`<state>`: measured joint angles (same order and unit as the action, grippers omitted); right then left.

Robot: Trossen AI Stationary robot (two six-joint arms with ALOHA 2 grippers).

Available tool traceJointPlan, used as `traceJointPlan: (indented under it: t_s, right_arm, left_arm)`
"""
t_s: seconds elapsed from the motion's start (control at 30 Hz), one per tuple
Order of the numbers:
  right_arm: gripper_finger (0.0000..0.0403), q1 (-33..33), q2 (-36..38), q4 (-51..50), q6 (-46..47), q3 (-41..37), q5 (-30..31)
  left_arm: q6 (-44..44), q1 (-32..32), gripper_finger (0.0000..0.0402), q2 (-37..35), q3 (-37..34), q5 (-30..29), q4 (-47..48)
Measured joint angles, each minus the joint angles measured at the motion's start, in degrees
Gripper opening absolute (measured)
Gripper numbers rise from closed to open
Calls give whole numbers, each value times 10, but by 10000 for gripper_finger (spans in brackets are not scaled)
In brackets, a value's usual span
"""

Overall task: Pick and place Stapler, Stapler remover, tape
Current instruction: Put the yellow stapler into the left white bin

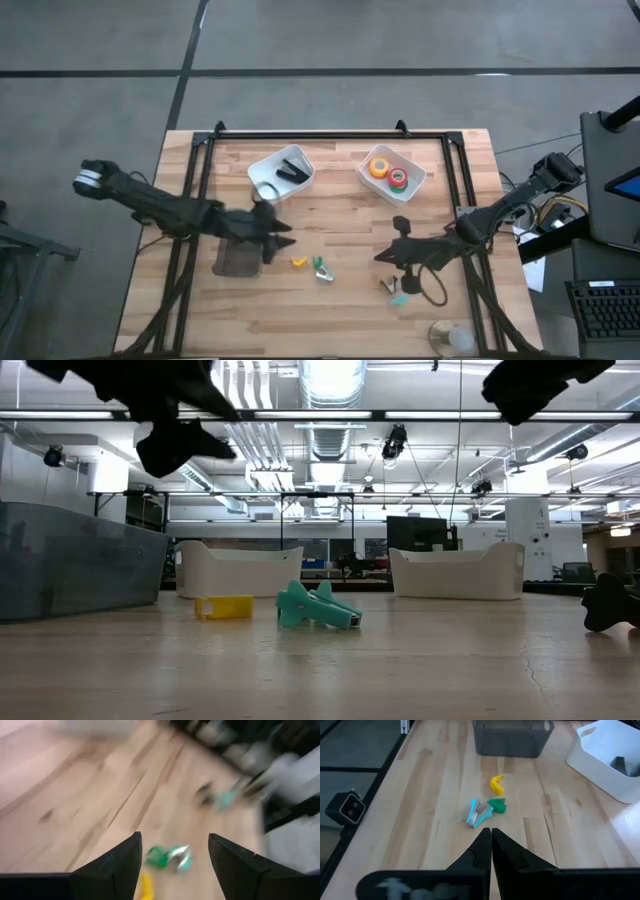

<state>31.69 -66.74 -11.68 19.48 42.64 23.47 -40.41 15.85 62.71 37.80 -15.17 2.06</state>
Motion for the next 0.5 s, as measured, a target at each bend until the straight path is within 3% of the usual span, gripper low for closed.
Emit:
traceJointPlan:
  t_s: [0.1, 0.3, 0.5]
  right_arm:
    - [8, 4, 23, 5, 9, -7, 0]
    - [8, 13, 53, 2, 9, -18, 1]
    - [8, 15, 52, 8, 9, -20, 1]
  left_arm:
    - [4, 36, 229, 60, 71, -34, 82]
    - [36, 73, 229, 182, 168, -55, 114]
    - [18, 75, 229, 266, 210, -71, 189]
